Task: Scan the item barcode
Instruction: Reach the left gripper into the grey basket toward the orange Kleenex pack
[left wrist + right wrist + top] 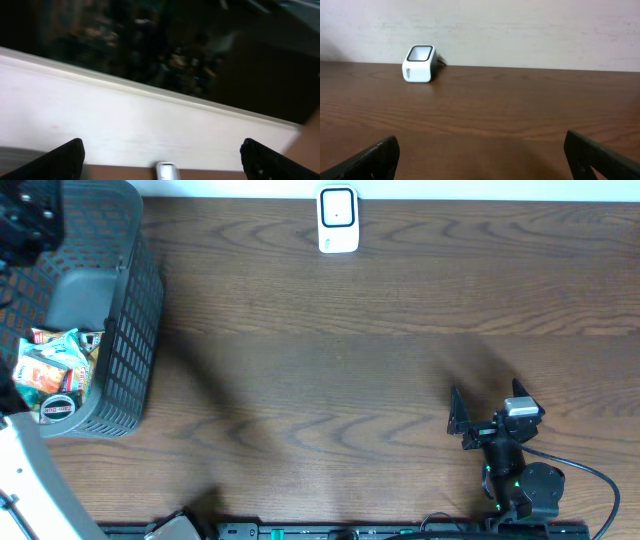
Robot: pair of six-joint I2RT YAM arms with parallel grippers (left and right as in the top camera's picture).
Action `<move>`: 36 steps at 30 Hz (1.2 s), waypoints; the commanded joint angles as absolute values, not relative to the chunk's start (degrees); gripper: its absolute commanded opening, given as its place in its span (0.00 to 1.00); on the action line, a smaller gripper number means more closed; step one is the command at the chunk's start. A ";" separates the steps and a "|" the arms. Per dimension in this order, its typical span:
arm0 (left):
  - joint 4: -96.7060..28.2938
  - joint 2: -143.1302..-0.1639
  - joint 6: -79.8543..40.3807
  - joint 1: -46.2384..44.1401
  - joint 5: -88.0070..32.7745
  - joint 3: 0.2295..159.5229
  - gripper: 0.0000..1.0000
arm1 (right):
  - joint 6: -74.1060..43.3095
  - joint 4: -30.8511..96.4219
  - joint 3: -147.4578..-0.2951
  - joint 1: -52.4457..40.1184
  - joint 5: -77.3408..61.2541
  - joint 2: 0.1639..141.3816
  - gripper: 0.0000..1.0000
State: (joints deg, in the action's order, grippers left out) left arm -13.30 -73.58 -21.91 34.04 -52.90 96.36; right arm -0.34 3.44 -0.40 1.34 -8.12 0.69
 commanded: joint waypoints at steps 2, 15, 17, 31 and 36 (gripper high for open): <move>-17.52 -73.84 -16.01 38.92 -48.58 97.10 0.98 | 0.27 3.66 -0.32 0.86 -8.08 0.49 0.99; -52.66 -84.75 2.35 39.75 -20.36 96.71 0.98 | 0.27 3.66 -0.32 0.86 -8.08 0.49 0.99; -52.88 -86.67 2.33 39.75 -19.94 96.71 0.98 | 0.27 3.66 -0.32 0.86 -8.08 0.49 0.99; -61.28 -100.31 -10.00 39.81 0.45 96.71 0.97 | 0.27 3.66 -0.32 0.86 -8.08 0.49 0.99; -60.58 -102.80 -10.41 39.53 -1.93 96.62 0.98 | 0.27 3.66 -0.32 0.86 -8.08 0.49 0.99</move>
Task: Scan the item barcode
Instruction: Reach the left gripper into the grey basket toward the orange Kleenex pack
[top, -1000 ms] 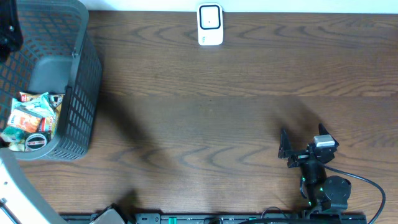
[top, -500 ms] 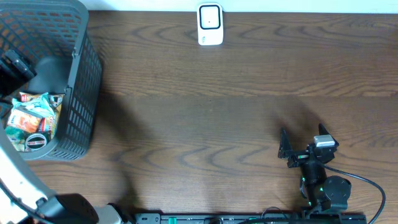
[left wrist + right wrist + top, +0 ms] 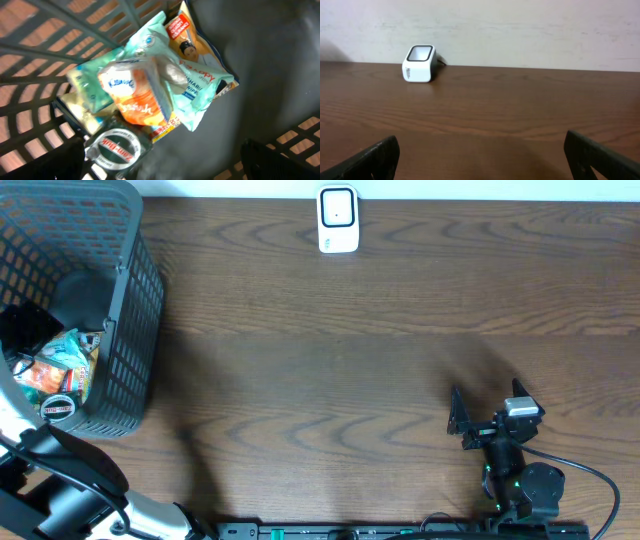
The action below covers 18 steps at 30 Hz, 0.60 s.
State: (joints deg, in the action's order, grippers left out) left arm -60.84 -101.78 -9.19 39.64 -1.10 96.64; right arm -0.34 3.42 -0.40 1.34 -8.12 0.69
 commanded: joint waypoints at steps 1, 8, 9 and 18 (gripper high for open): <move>-60.60 -103.48 -10.63 39.51 -1.02 96.60 0.98 | 0.27 3.66 -0.32 0.86 -8.08 0.49 0.99; -62.63 -107.31 -23.24 39.42 14.31 96.12 0.98 | 0.27 3.66 -0.32 0.86 -8.08 0.49 0.99; -62.37 -107.53 -23.27 39.42 14.24 96.12 0.98 | 0.27 3.66 -0.32 0.86 -8.08 0.49 0.99; -59.90 -107.94 -23.27 37.71 14.20 95.53 0.93 | 0.27 3.66 -0.32 0.86 -8.08 0.49 0.99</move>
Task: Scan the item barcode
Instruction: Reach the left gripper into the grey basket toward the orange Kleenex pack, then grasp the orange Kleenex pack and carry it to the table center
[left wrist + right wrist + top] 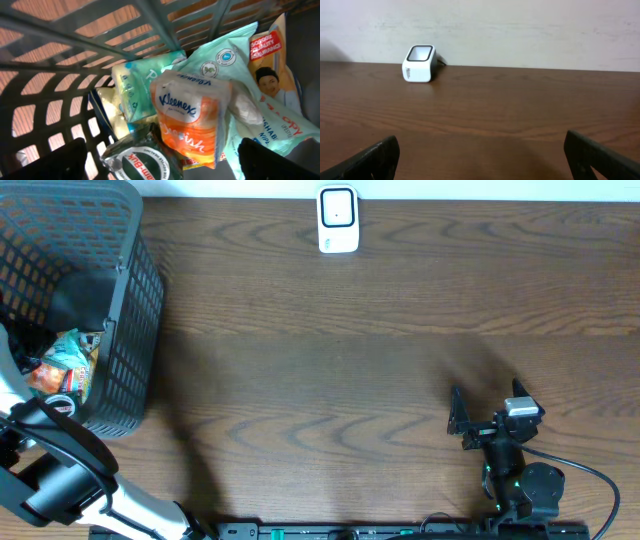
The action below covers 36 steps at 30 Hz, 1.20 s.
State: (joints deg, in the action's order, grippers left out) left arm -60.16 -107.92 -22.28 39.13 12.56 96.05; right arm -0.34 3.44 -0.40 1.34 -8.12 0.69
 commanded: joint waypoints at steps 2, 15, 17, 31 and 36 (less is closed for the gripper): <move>-59.27 -107.94 -23.27 36.69 14.20 95.26 0.93 | 0.27 3.66 -0.32 0.86 -8.08 0.49 0.99; -56.51 -108.36 -26.92 34.57 21.54 91.70 0.81 | 0.27 3.66 -0.32 0.86 -8.08 0.49 0.99; -56.01 -108.36 -26.92 34.57 21.56 90.89 0.74 | 0.27 3.66 -0.32 0.86 -8.08 0.49 0.99; -47.90 -108.36 -26.87 34.57 21.52 84.79 0.57 | 0.27 3.66 -0.32 0.86 -8.08 0.49 0.99; -47.27 -108.36 -26.87 34.57 21.52 83.88 0.41 | 0.27 3.66 -0.32 0.86 -8.08 0.49 0.99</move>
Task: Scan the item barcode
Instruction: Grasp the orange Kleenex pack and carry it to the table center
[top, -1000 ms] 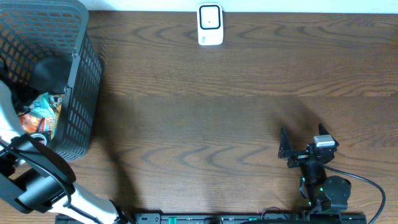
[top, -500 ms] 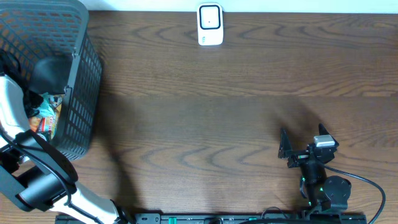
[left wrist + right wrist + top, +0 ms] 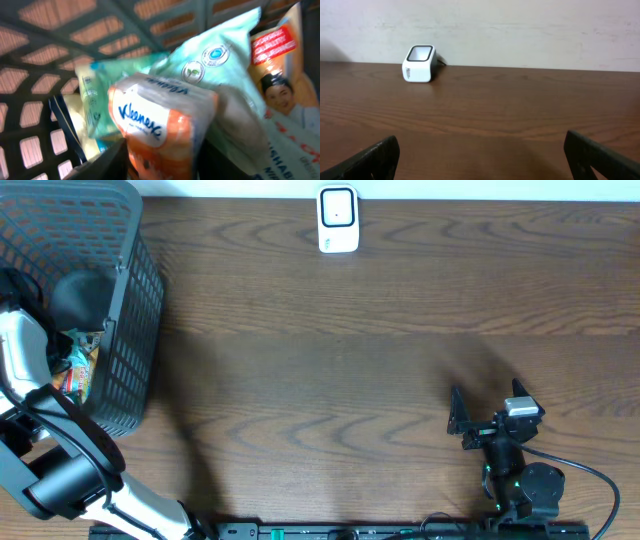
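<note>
An orange-and-white Kleenex tissue pack (image 3: 160, 130) lies on the heap inside the dark mesh basket (image 3: 135, 300) at the table's left edge. My left gripper (image 3: 160, 167) is down in the basket, one dark finger pressed against each side of the pack. Overhead, the left arm (image 3: 22, 345) covers most of the heap. The white barcode scanner (image 3: 338, 220) stands at the back middle of the table, also in the right wrist view as the scanner (image 3: 419, 63). My right gripper (image 3: 480, 160) rests open near the front right, holding nothing.
Around the tissue pack lie a mint-green wipes pouch (image 3: 220, 65), a smaller green pack (image 3: 97, 105) and an orange snack bag (image 3: 282, 75). The basket's walls (image 3: 65, 40) stand close round the left gripper. The brown wooden table (image 3: 340, 380) stretches from basket to scanner.
My left gripper has come down onto the Kleenex pack and its fingers have drawn in from wide apart to both sides of the pack. The right arm has not moved.
The left wrist first faced the wall above the basket. Then it looked down into the basket at the heap of packets, open. It came nearer the Kleenex pack, and now its fingers grip that pack. The right arm stayed still throughout.
</note>
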Robot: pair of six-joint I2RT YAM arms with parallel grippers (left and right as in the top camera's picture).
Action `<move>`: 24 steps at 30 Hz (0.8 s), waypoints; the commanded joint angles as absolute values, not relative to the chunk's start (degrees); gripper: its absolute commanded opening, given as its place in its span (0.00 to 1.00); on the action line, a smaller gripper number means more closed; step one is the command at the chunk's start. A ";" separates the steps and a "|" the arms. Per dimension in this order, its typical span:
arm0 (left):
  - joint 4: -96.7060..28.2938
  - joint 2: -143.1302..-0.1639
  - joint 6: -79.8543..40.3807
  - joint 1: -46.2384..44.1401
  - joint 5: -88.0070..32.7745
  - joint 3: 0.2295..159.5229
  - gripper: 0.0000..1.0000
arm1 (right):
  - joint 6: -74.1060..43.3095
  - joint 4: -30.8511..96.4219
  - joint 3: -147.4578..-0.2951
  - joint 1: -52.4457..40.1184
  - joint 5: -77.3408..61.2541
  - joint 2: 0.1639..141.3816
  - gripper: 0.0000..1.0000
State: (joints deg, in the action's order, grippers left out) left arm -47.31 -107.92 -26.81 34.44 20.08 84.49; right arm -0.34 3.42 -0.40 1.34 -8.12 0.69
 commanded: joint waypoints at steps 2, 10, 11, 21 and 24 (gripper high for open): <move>-47.27 -108.36 -26.87 34.57 21.52 83.88 0.37 | 0.27 3.66 -0.32 0.86 -8.08 0.49 0.99; -49.23 -108.09 -26.87 34.57 21.52 83.85 0.07 | 0.27 3.66 -0.32 0.86 -8.08 0.49 0.99; -49.65 -107.77 -26.89 34.57 21.50 83.88 0.07 | 0.27 3.66 -0.32 0.86 -8.08 0.49 0.99; -50.81 -94.74 -26.87 34.52 15.99 83.96 0.07 | 0.27 3.66 -0.32 0.86 -8.08 0.49 0.99; -48.18 -87.55 -26.89 34.52 11.00 83.96 0.07 | 0.27 3.66 -0.32 0.86 -8.08 0.49 0.99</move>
State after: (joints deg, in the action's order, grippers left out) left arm -49.41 -94.89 -27.00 34.39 15.88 83.55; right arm -0.34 3.42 -0.40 1.34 -8.12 0.69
